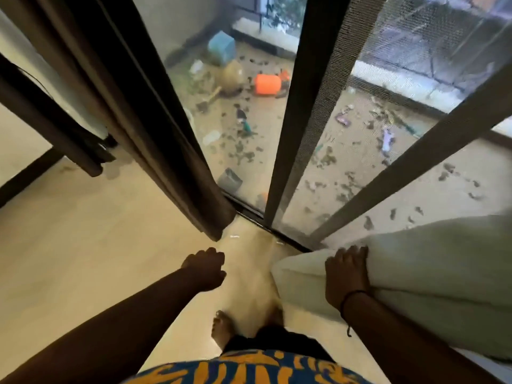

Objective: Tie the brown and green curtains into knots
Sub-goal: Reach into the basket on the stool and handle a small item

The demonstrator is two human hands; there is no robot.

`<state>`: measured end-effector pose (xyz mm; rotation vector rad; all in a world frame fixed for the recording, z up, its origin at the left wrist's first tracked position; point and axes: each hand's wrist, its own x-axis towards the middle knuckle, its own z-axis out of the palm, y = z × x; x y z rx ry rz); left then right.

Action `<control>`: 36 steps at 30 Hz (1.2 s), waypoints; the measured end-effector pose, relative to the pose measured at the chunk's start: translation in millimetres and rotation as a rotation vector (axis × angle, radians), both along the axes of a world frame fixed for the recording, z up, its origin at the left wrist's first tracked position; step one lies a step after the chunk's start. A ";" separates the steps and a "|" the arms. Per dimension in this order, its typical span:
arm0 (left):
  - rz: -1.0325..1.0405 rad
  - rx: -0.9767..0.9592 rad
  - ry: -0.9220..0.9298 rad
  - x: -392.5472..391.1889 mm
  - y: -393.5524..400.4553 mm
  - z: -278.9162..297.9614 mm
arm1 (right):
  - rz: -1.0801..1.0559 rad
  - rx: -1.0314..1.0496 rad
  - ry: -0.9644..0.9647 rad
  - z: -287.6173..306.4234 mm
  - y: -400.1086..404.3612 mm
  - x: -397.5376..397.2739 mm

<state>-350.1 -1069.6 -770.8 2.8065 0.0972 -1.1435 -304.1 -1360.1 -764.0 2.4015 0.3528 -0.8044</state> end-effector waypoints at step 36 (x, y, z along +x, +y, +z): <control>0.068 -0.061 -0.134 155.0 34.8 -559.4 | -0.403 0.380 0.096 -545.3 48.5 142.1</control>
